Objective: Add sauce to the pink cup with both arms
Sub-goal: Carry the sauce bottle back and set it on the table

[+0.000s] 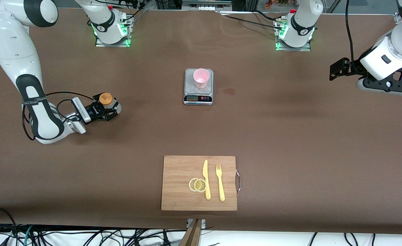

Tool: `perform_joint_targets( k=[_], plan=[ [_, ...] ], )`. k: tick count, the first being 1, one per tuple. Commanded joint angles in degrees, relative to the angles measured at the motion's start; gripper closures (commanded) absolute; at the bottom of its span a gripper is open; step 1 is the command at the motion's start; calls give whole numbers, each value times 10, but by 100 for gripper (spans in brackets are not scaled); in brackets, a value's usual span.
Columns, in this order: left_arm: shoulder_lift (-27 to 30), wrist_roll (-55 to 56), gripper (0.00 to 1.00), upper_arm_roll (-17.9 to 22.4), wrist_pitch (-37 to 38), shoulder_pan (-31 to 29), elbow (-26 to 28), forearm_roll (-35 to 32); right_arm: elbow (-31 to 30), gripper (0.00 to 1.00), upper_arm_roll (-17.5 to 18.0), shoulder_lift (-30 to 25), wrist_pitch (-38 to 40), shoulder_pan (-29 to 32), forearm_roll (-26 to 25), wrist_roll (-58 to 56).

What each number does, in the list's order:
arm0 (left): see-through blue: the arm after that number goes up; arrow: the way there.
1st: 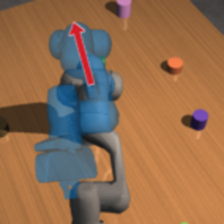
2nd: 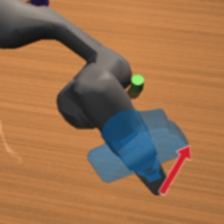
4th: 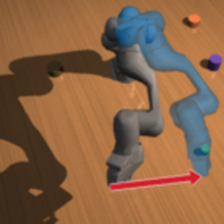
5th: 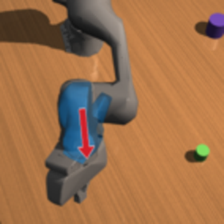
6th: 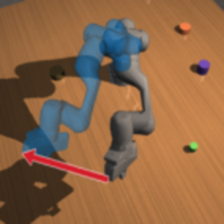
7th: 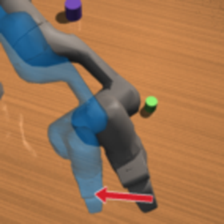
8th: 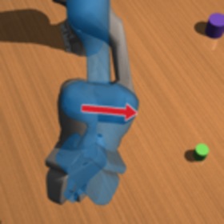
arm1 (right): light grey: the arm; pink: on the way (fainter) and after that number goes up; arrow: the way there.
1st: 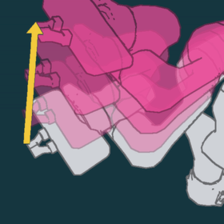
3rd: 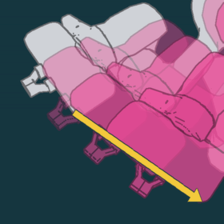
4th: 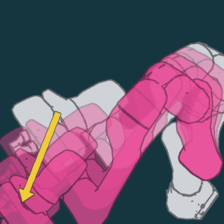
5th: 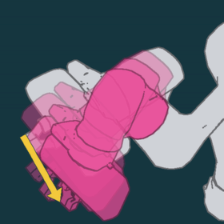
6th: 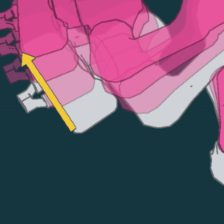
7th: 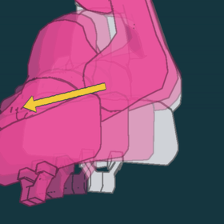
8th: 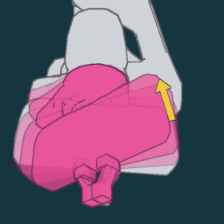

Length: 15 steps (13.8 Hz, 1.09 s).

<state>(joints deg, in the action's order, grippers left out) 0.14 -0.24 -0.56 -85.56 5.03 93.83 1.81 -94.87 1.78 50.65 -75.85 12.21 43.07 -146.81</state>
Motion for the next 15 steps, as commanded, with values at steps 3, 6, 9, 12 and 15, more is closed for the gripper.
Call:
perform_joint_targets(
  k=[3, 6, 9, 12, 15],
  plan=[
    [-10, 8, 0, -1, 13, 2, -20, -8, 17, 0, 6, 6, 21, 23, 3, 3],
    [-10, 7, 0, -1, 13, 2, -20, -8, 24, 0, 6, 4, 33, 30, -12, 3],
    [-10, 8, 0, -2, 13, 2, -20, -8, 59, 0, 6, 0, 47, 41, -50, 7],
    [-10, 7, 0, -2, 14, 2, -20, -8, 85, 0, 6, -23, 47, 48, -92, 6],
    [-10, 8, 0, -2, 14, 2, -20, -8, 93, 0, 5, -83, 39, 47, -134, 10]
  ],
)
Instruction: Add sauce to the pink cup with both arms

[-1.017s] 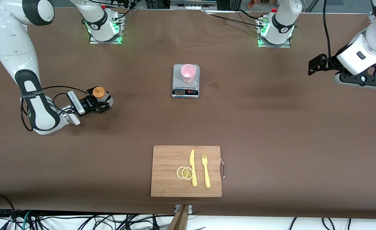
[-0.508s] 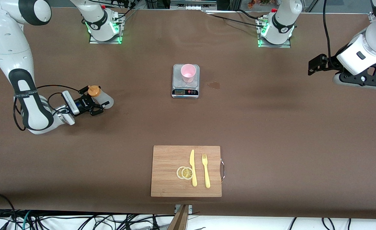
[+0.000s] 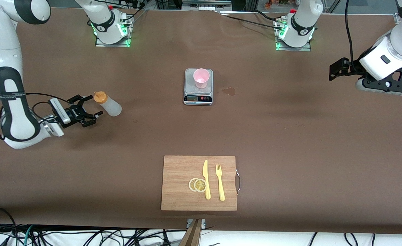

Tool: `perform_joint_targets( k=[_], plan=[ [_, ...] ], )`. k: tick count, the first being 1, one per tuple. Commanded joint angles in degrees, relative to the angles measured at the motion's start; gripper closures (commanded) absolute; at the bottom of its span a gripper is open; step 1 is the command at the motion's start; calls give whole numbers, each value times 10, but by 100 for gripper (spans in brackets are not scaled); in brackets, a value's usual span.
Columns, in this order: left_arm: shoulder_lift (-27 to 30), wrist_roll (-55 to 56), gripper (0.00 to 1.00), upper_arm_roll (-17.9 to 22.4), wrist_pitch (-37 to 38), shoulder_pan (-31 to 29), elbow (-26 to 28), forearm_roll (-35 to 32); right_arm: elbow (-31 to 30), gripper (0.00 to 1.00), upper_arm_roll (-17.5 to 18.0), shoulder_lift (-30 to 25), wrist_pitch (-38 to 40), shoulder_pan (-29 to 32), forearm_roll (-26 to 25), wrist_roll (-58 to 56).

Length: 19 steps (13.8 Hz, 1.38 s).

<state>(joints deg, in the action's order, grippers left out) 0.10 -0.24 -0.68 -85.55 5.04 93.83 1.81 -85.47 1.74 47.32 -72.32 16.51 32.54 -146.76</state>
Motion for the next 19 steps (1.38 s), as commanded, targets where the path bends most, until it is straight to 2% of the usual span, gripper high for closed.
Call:
perform_joint_targets(
  k=[1, 4, 8, 11, 13, 16, 19],
  plan=[
    [-10, 8, 0, -1, 14, 2, -20, -8, -2, 0, 5, -75, -2, 3, -43, 22],
    [-10, 8, 0, -1, 14, 2, -20, -7, -15, 0, 5, -163, -22, 2, -89, 94],
    [-10, 8, 0, -1, 14, 2, -20, -7, -70, 0, 10, -291, -59, -4, -136, 232],
    [-10, 7, 0, 1, 15, 1, -20, -7, -83, 0, 44, -367, -76, -9, -189, 323],
    [-10, 6, 0, 1, 15, 1, -20, -8, -110, 0, 55, -426, -99, -19, -218, 380],
    [-10, 7, 0, 1, 15, 1, -20, -8, -126, 0, 55, -470, -115, -48, -241, 465],
    [-10, 7, 0, 1, 15, 1, -20, -8, -130, 0, 55, -491, -118, -65, -253, 558]
  ],
)
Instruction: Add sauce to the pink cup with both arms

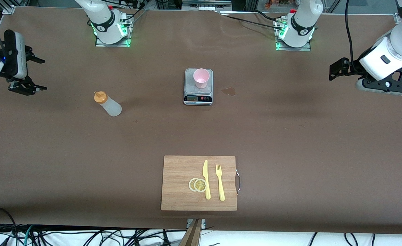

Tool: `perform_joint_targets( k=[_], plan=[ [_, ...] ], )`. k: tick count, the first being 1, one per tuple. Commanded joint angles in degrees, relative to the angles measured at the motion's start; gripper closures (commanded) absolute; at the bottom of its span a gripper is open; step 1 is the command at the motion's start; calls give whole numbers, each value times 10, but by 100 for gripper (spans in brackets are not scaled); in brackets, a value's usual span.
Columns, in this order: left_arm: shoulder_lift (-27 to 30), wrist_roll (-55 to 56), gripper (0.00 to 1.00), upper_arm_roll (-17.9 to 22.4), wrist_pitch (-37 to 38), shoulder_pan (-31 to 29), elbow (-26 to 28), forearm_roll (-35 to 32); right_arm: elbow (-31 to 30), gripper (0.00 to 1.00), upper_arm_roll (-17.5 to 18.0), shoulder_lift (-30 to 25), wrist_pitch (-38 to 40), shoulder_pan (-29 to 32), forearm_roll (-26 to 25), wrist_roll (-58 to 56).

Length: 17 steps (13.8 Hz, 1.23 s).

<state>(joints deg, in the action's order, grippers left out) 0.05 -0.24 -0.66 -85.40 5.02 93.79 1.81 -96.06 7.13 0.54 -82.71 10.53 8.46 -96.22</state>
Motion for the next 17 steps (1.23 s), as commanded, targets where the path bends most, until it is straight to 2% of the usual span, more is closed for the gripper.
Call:
perform_joint_targets(
  k=[1, 4, 12, 14, 17],
  plan=[
    [-9, 7, 0, 0, 14, 2, -19, -8, -23, 0, 1, -26, -14, -5, -13, 83],
    [-9, 7, 0, 0, 14, 2, -19, -8, -23, 0, 5, -32, -27, -10, -13, 194],
    [-9, 7, 0, 0, 14, 2, -19, -8, -33, 0, 18, -52, -62, -15, -15, 583],
    [-9, 7, 0, 0, 14, 2, -19, -8, -33, 0, 18, -54, -68, -24, -51, 676],
    [-9, 5, 0, 0, 13, 2, -19, -8, -33, 0, 18, -63, -61, -26, -57, 791]
  ],
)
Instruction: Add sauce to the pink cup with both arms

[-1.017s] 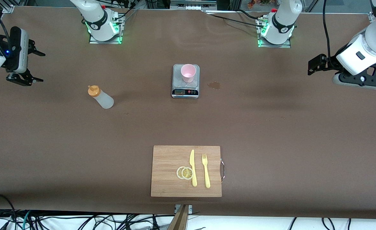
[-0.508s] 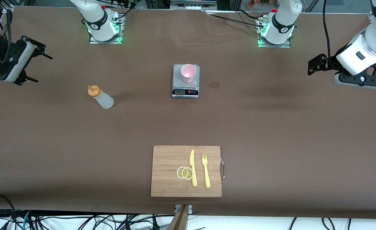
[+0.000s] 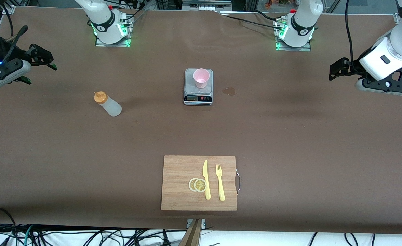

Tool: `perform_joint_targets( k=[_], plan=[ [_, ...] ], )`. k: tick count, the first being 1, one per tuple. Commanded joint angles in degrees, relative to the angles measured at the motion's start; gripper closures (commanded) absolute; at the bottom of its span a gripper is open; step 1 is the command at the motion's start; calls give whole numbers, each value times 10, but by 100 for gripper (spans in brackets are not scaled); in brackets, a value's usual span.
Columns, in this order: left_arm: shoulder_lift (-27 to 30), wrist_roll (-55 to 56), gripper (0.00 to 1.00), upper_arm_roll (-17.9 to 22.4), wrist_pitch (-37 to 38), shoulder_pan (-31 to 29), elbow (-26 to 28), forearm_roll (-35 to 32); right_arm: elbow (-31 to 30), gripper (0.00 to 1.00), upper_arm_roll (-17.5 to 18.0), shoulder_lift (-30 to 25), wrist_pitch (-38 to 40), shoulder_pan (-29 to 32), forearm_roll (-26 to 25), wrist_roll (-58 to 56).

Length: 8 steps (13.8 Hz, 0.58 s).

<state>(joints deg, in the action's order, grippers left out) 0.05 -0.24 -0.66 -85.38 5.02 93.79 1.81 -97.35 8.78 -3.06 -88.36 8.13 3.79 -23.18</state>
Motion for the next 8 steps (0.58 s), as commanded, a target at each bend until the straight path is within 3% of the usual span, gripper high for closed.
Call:
perform_joint_targets(
  k=[1, 3, 8],
  plan=[
    [-9, 5, 0, 0, 14, 2, -19, -8, -21, 0, 2, -30, -1, -4, -11, 95],
    [-9, 6, 0, 0, 14, 2, -19, -8, -21, 0, 2, -32, 15, -12, -10, 159],
    [-9, 7, 0, 0, 14, 2, -19, -8, -21, 0, -6, -26, -14, -11, -9, 158]
  ],
)
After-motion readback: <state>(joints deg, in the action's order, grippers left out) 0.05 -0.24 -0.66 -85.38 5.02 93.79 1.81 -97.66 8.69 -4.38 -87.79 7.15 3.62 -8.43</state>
